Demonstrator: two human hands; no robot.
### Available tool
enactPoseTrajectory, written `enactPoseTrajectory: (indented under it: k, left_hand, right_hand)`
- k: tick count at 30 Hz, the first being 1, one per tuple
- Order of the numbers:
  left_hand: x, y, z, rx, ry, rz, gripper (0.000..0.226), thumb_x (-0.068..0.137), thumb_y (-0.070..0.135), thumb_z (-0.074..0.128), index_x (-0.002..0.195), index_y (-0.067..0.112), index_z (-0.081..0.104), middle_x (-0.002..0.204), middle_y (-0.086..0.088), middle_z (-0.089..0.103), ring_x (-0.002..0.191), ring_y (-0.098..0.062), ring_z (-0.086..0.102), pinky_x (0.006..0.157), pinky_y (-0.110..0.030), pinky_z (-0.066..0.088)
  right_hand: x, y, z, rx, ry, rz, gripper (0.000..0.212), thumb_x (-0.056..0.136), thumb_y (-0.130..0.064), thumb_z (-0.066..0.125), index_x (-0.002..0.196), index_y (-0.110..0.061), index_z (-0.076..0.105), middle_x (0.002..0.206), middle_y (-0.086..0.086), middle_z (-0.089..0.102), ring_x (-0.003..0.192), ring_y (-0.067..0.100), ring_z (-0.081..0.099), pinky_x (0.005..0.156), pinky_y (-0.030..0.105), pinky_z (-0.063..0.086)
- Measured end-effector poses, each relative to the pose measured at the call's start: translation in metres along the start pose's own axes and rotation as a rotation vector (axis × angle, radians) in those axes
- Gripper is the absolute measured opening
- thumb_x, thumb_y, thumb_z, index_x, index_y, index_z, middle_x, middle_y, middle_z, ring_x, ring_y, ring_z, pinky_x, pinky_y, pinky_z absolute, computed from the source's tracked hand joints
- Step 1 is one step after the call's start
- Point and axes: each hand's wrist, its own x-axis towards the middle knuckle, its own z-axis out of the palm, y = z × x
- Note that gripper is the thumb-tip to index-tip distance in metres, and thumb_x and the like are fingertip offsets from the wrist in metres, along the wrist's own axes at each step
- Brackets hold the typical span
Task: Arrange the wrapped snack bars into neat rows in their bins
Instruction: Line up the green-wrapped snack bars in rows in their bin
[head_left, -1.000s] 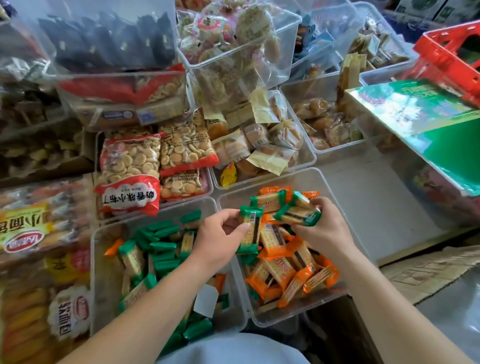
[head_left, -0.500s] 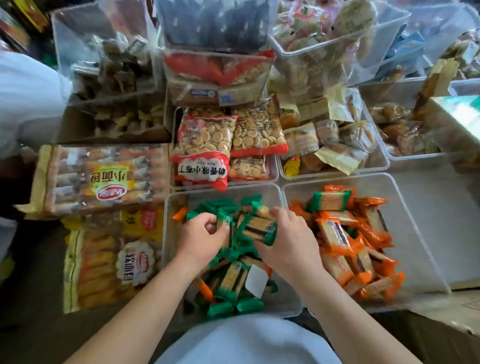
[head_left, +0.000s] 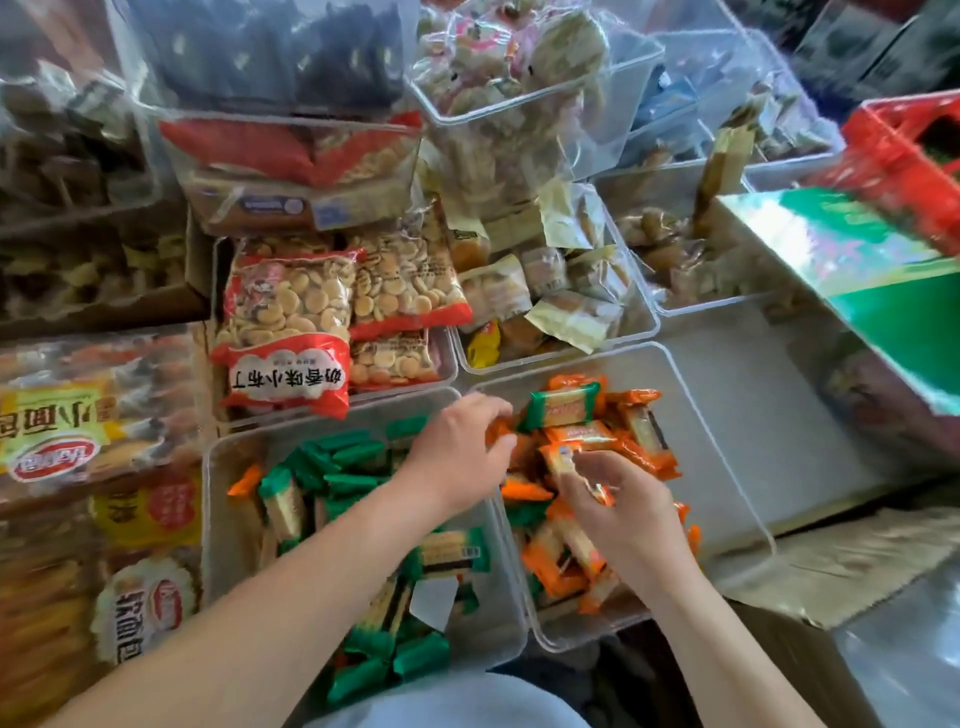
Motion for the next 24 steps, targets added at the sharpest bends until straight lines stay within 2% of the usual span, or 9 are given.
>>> enactPoseTrajectory:
  k: [3,5,7,10,15,18,20,22,24]
  left_hand:
    - [0.048,0.023,0.034,0.158,-0.139,0.073,0.059,0.101,0.030,0.061,0.156,0.019,0.043,0.159,0.000,0.044,0.146,-0.022,0.041,0.121,-0.037,0.036]
    - [0.070,0.027,0.056,0.257,-0.208,0.056,0.064,0.101,0.030,0.060,0.159,0.020,0.035,0.161,-0.003,0.040,0.149,-0.026,0.035,0.123,-0.042,0.032]
    - [0.082,0.028,0.070,0.354,-0.219,0.022,0.061,0.102,0.030,0.060,0.157,0.023,0.036,0.152,-0.005,0.044,0.144,-0.029,0.035,0.118,-0.046,0.035]
    - [0.085,0.027,0.078,0.399,-0.158,-0.012,0.045,0.098,0.038,0.066,0.138,0.023,0.052,0.131,-0.006,0.052,0.129,-0.029,0.042,0.107,-0.046,0.042]
    - [0.057,0.018,0.062,0.177,-0.115,-0.053,0.025,0.089,0.026,0.078,0.102,0.025,0.056,0.107,0.004,0.054,0.102,-0.022,0.059,0.082,-0.035,0.050]
    - [0.019,0.013,0.032,0.013,0.003,-0.093,0.023,0.088,0.031,0.079,0.102,0.031,0.061,0.101,0.013,0.064,0.093,-0.010,0.062,0.078,-0.029,0.051]
    - [-0.016,0.001,0.011,-0.076,0.126,-0.160,0.021,0.088,0.034,0.079,0.101,0.035,0.063,0.095,0.018,0.066,0.084,0.000,0.061,0.070,-0.022,0.049]
    - [-0.054,-0.017,-0.004,-0.115,0.238,-0.272,0.021,0.088,0.035,0.079,0.103,0.036,0.063,0.092,0.020,0.066,0.077,0.002,0.060,0.063,-0.020,0.045]
    - [-0.083,-0.041,-0.007,-0.126,0.298,-0.402,0.023,0.090,0.033,0.078,0.106,0.035,0.063,0.096,0.018,0.066,0.078,0.000,0.059,0.062,-0.020,0.042]
  right_hand:
    - [-0.006,0.023,-0.014,0.048,0.061,0.067,0.015,0.093,-0.034,0.074,0.108,-0.033,0.074,0.102,-0.021,0.072,0.102,-0.007,0.064,0.088,0.020,0.051]
    - [-0.011,0.039,-0.021,0.071,0.094,0.121,0.016,0.091,-0.034,0.076,0.107,-0.032,0.076,0.100,-0.022,0.073,0.100,-0.008,0.064,0.091,0.023,0.053]
    - [-0.016,0.049,-0.027,0.088,0.102,0.164,0.021,0.092,-0.035,0.076,0.112,-0.031,0.076,0.104,-0.021,0.072,0.102,-0.007,0.064,0.093,0.024,0.053]
    - [-0.018,0.059,-0.035,0.099,0.096,0.178,0.025,0.093,-0.037,0.074,0.117,-0.031,0.074,0.110,-0.020,0.072,0.107,-0.004,0.065,0.094,0.022,0.052]
    - [-0.015,0.058,-0.028,0.060,0.058,0.114,0.021,0.092,-0.033,0.076,0.113,-0.032,0.074,0.106,-0.020,0.070,0.104,-0.003,0.063,0.093,0.026,0.054]
    - [-0.015,0.053,-0.019,-0.041,0.058,0.009,0.019,0.091,-0.027,0.077,0.109,-0.030,0.074,0.102,-0.019,0.067,0.096,0.001,0.062,0.080,0.016,0.047]
    - [-0.018,0.049,-0.013,-0.081,0.065,-0.052,0.018,0.089,-0.022,0.077,0.106,-0.029,0.074,0.095,-0.017,0.064,0.089,0.004,0.060,0.072,0.015,0.044]
    - [-0.022,0.045,-0.003,-0.087,0.022,-0.083,0.020,0.089,-0.020,0.078,0.106,-0.029,0.074,0.093,-0.017,0.064,0.087,0.007,0.060,0.072,0.016,0.045]
    - [-0.024,0.042,0.012,-0.077,-0.055,-0.096,0.021,0.089,-0.018,0.077,0.108,-0.027,0.075,0.095,-0.014,0.069,0.089,0.006,0.062,0.078,0.006,0.042]
